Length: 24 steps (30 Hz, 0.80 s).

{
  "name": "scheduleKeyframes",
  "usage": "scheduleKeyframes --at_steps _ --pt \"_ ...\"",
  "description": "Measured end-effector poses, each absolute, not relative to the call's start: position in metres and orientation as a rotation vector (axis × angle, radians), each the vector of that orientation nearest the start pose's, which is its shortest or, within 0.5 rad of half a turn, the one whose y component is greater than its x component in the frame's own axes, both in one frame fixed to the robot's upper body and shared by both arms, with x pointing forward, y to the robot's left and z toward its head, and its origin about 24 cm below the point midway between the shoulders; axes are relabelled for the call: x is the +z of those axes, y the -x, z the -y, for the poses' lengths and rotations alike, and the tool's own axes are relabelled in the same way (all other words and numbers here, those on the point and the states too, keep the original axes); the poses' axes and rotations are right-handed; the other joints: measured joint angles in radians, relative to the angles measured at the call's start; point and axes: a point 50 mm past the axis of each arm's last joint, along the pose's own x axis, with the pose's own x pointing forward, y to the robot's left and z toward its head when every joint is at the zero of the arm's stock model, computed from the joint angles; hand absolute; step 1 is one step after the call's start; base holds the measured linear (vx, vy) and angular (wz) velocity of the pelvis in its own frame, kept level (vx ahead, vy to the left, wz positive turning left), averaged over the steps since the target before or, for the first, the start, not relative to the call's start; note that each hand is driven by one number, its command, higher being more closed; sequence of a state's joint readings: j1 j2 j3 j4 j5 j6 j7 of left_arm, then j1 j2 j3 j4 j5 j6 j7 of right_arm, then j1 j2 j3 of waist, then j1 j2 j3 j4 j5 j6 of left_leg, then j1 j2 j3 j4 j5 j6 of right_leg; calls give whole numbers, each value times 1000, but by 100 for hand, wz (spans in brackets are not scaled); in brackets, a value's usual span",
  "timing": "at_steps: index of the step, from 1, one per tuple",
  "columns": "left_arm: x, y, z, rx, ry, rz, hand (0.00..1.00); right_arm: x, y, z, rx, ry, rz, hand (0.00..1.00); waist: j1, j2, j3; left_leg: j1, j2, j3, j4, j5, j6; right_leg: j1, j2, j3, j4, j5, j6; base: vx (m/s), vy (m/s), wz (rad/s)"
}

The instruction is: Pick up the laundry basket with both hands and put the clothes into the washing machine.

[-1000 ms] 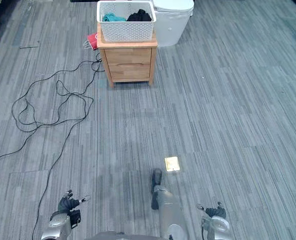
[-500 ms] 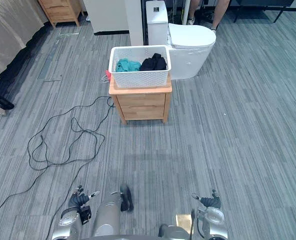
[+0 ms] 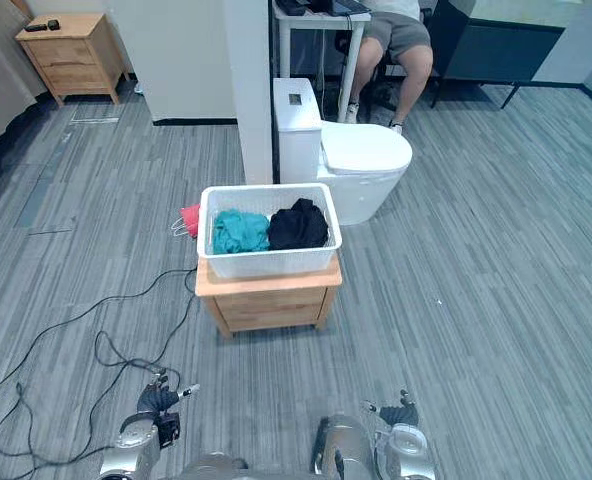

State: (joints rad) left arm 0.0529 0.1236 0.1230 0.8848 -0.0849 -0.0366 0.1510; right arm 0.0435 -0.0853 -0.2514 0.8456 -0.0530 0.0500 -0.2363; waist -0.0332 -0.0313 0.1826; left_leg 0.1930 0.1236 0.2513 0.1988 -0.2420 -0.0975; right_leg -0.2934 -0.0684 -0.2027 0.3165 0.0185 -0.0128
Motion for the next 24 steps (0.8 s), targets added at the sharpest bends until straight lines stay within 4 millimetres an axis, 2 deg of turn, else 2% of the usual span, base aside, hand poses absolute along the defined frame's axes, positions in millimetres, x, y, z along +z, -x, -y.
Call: scheduleKeyframes --at_steps 1,2,3,4,5,6,7,8,10,11,12,14,15,19,24 --pt "-135 -139 -222 360 -48 -885 0 -131 -137 234 -493 121 -926 0 -5 1 1 3 2 -2 15 11 -11 -2 -3 -2 27 -29 -1 518 -159 2" --pt "-135 -139 -219 364 -33 -883 0 -132 -134 235 -503 118 -934 0 -5 2 3 -20 22 -6 118 21 -29 16 -2 -9 54 -74 -6 411 -166 18" --pt "-135 -140 -215 374 -3 -874 0 -132 -131 234 -500 121 -934 0 -6 9 12 -96 66 -27 337 42 -57 68 8 -22 48 -104 -13 398 -164 19" --pt "-135 -141 -213 373 11 -872 0 -130 -133 234 -498 124 -918 0 -4 16 17 -140 96 -39 462 52 -62 100 18 -27 36 -115 -20 343 -118 7" --pt "-135 -139 -207 364 30 -868 0 -127 -135 232 -497 125 -895 0 3 29 22 -219 157 -43 661 34 -51 157 40 -30 17 -133 -34 303 -46 -17" --pt "-135 -137 -206 364 35 -867 0 -125 -137 230 -492 125 -879 0 12 28 20 -270 187 -22 728 19 -25 194 50 -23 -10 -139 -40 276 -20 -25" --pt "-134 -138 -205 363 36 -861 0 -123 -141 229 -486 125 -862 0 17 24 20 -290 191 -3 720 11 -12 206 50 -16 -23 -140 -39 233 0 -28" --pt "-131 -140 -206 364 36 -840 0 -117 -148 228 -488 118 -818 0 26 19 17 -330 189 21 647 -6 18 225 50 -4 -51 -141 -38 199 30 -24" --pt "-127 -144 -208 367 34 -811 0 -105 -160 229 -497 110 -746 0 34 27 14 -348 175 38 437 -9 23 240 50 9 -67 -137 -17 265 118 -25" --pt "-125 -147 -207 366 36 -799 0 -100 -162 233 -505 116 -717 0 45 41 5 -339 154 28 252 31 13 234 50 18 -61 -139 0 266 194 -26" --pt "-123 -148 -210 374 34 -789 0 -95 -167 232 -507 114 -688 0 51 39 5 -320 127 21 154 113 9 229 44 33 -55 -149 22 205 163 -18" --pt "-120 -149 -215 390 35 -772 0 -87 -171 230 -503 110 -643 0 49 20 -8 -291 84 30 90 132 20 239 16 37 -80 -144 43 160 124 1" --pt "-116 -150 -219 408 45 -747 0 -77 -175 230 -500 119 -589 0 49 13 -13 -267 57 53 51 137 27 243 -9 43 -99 -143 58 136 132 -4" --pt "-107 -148 -231 460 59 -693 0 -52 -188 232 -492 147 -463 0 48 18 -23 -223 9 81 -32 150 44 260 -37 72 -147 -128 86 106 104 -13" --pt "-96 -147 -247 494 36 -635 0 -45 -192 230 -470 177 -426 0 48 21 -47 -184 -18 83 -85 154 43 291 -37 78 -189 -123 94 97 39 -4"
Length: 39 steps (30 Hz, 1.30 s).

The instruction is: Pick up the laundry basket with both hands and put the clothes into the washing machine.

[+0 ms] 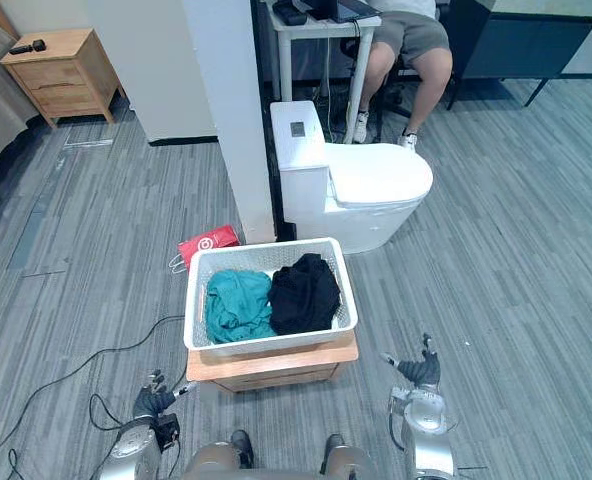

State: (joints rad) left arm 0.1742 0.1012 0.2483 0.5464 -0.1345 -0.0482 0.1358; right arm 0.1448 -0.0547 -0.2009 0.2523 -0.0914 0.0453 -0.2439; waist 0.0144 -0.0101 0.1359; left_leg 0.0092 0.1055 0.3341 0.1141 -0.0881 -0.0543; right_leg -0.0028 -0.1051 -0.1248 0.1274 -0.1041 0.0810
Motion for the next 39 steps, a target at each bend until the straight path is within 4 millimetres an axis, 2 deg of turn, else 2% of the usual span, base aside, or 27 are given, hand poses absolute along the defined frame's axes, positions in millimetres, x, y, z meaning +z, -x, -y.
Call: scheduleKeyframes --at_steps 5,10,12,13,15,18,19,21,22,27,30,35,39 --pt "-88 -161 -252 498 13 -594 0 -40 -212 225 -387 231 -402 0 0 5 -4 -12 -9 -6 -44 28 5 -19 5 18 -33 28 -1 27 8 -9" --pt "-82 -198 -243 451 -53 -570 0 -36 -250 210 -286 292 -386 0 0 13 5 -98 -18 -16 -81 76 17 -113 7 26 -64 89 -4 -103 11 -9" --pt "-75 -221 -236 418 -78 -547 0 -26 -274 193 -219 310 -348 0 0 14 48 -132 -22 -12 -82 96 26 -154 7 44 -67 114 -5 -184 26 -14" --pt "-73 -227 -234 410 -83 -542 0 -23 -280 189 -205 314 -340 0 1 14 57 -144 -22 -12 -82 102 27 -167 7 44 -68 122 -5 -197 20 -8" --pt "-61 -250 -227 391 -96 -501 0 -9 -303 175 -164 333 -301 0 1 14 100 -188 -27 -12 -102 136 36 -217 6 51 -79 154 -6 -221 14 -5" --pt "-49 -272 -224 362 -138 -477 0 15 -330 166 -150 341 -243 0 2 13 159 -221 -31 -11 -111 154 34 -262 6 72 -77 181 -5 -160 12 -11" --pt "-43 -282 -224 362 -150 -463 0 28 -341 164 -149 342 -208 0 3 14 184 -231 -34 -12 -111 161 37 -274 4 73 -77 190 -4 -178 17 -11" --pt "-33 -294 -224 356 -170 -442 0 41 -352 164 -152 354 -178 0 1 13 192 -257 -36 -13 -111 171 42 -300 1 73 -75 200 -2 -89 12 2" --pt "-19 -310 -220 332 -195 -400 0 56 -364 168 -170 370 -156 0 1 14 211 -271 -37 -18 -111 180 44 -311 -1 72 -75 209 -5 -65 10 9" --pt "24 -347 -206 292 -224 -272 0 95 -387 171 -212 355 -93 0 0 14 243 -317 -37 -32 -117 204 50 -350 -2 65 -75 225 -5 -45 0 8" --pt "43 -359 -201 292 -222 -218 0 107 -392 175 -225 354 -65 0 -1 14 255 -326 -41 -50 -146 229 51 -363 -1 46 -76 226 -4 5 -10 15" --pt "45 -361 -197 276 -233 -207 0 94 -390 179 -236 354 -143 0 3 16 258 -327 -44 -62 -166 242 55 -367 0 36 -76 224 -5 56 4 7" --pt "44 -357 -199 279 -229 -199 0 91 -389 181 -240 347 -150 0 1 17 261 -326 -50 -66 -166 242 55 -365 -3 37 -76 223 -5 45 20 2"
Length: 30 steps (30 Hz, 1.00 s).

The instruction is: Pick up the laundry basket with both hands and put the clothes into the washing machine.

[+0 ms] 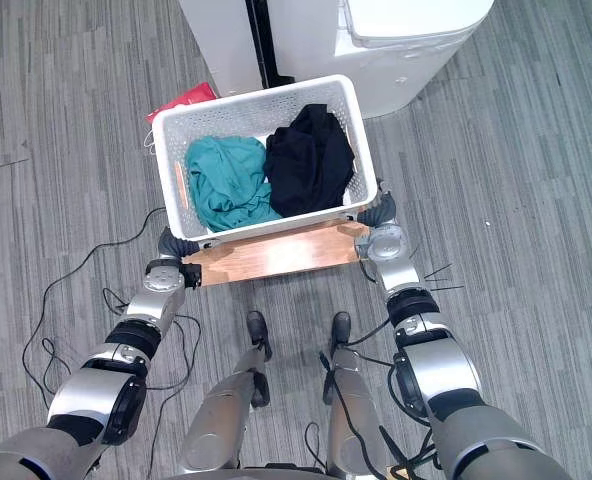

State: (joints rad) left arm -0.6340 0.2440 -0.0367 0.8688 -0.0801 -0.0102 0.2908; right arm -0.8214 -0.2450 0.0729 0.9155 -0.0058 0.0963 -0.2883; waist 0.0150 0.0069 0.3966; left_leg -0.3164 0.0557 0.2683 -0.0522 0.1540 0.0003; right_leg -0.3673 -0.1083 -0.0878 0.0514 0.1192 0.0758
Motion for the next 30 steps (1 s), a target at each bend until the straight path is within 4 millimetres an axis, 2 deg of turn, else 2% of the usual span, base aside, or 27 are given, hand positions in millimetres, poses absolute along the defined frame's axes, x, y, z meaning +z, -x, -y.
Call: scheduleKeyframes --at_steps 3,9,12,17,20,23,27,28,30 --pt "42 -349 -205 289 -220 -176 0 82 -381 185 -245 338 -155 0 1 0 0 8 0 -3 -1 0 0 10 0 -1 -1 -3 -1 10 4 1" --pt "37 -316 -224 359 -174 -117 0 68 -349 203 -295 270 -99 0 -1 0 0 30 -2 -4 -16 0 0 25 0 0 -5 -7 -1 12 0 -1" --pt "44 -305 -231 385 -148 -59 0 71 -335 212 -331 247 -48 0 -1 -1 0 37 -2 -4 -19 -1 -1 34 0 1 -13 -6 -1 42 -4 -1" --pt "52 -301 -237 408 -131 -11 0 78 -332 215 -339 238 6 0 -2 -1 -1 37 -2 -1 -20 -1 0 34 1 5 -19 -4 1 42 -8 -2" --pt "55 -303 -237 421 -120 3 0 83 -334 214 -336 234 24 0 -1 -1 -1 35 -2 -1 -19 -1 0 33 1 5 -18 -3 2 46 -9 0" --pt "62 -314 -235 443 -113 14 0 93 -344 209 -337 228 44 0 0 -1 -1 30 -3 -1 -17 0 0 29 1 5 -17 -2 2 24 -4 0" --pt "81 -344 -224 452 -110 28 0 126 -374 200 -347 193 85 0 0 -2 0 0 -1 -5 -1 2 3 0 0 3 -1 -1 1 1 -5 2" --pt "90 -355 -219 452 -114 31 0 141 -384 197 -347 170 102 0 -1 -3 2 -10 -1 -7 -1 8 6 -8 0 2 1 1 2 2 -9 4" --pt "96 -363 -212 447 -114 30 0 154 -391 195 -352 157 116 0 -2 -4 3 -17 -1 -11 -1 10 8 -12 0 -1 1 2 2 13 -1 6"
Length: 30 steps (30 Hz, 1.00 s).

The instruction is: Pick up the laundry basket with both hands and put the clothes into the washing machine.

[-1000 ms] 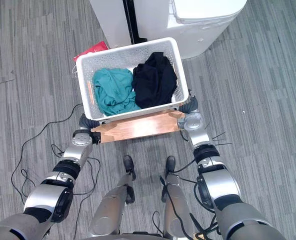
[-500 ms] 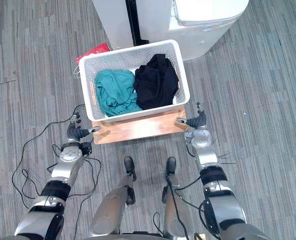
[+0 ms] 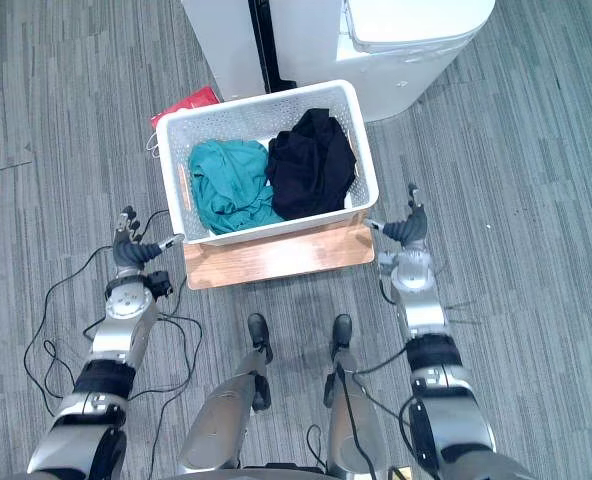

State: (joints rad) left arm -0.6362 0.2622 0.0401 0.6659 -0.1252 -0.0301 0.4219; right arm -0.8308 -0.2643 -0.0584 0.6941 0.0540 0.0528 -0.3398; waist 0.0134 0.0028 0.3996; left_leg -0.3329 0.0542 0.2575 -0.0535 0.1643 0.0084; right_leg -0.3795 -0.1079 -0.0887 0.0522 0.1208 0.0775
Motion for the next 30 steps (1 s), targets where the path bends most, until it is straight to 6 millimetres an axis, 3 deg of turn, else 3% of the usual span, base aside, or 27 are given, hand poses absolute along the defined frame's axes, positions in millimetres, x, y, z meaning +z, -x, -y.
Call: scheduleKeyframes --at_steps 6,14,15,16,24,30 --pt "115 -382 -199 442 -109 24 0 200 -410 199 -400 114 146 0 0 -5 47 -22 0 -16 -11 12 0 -19 0 -16 -1 0 0 21 3 7" --pt "135 -395 -190 419 -157 52 0 199 -422 195 -382 207 11 0 3 -5 56 -51 -2 -38 -19 18 -2 -37 1 -28 -12 1 -2 39 11 5" --pt "139 -397 -189 414 -168 64 100 200 -423 194 -373 236 3 0 4 -5 56 -58 -2 -41 -19 20 -2 -42 1 -31 -13 2 -2 15 10 9" --pt "141 -397 -188 410 -177 72 100 199 -424 193 -362 248 -4 100 4 -5 56 -62 -2 -44 -19 21 -2 -44 1 -35 -14 2 -2 9 8 11" --pt "150 -401 -183 358 -235 108 100 194 -424 200 -343 364 -30 100 3 -5 56 -73 -3 -66 -39 34 -7 -52 1 -53 -17 1 -2 6 5 7" --pt "147 -400 -192 361 -287 94 100 185 -420 198 -328 388 0 100 1 -13 67 -55 -3 -60 -39 36 -9 -38 1 -48 -15 1 -2 13 2 -1"
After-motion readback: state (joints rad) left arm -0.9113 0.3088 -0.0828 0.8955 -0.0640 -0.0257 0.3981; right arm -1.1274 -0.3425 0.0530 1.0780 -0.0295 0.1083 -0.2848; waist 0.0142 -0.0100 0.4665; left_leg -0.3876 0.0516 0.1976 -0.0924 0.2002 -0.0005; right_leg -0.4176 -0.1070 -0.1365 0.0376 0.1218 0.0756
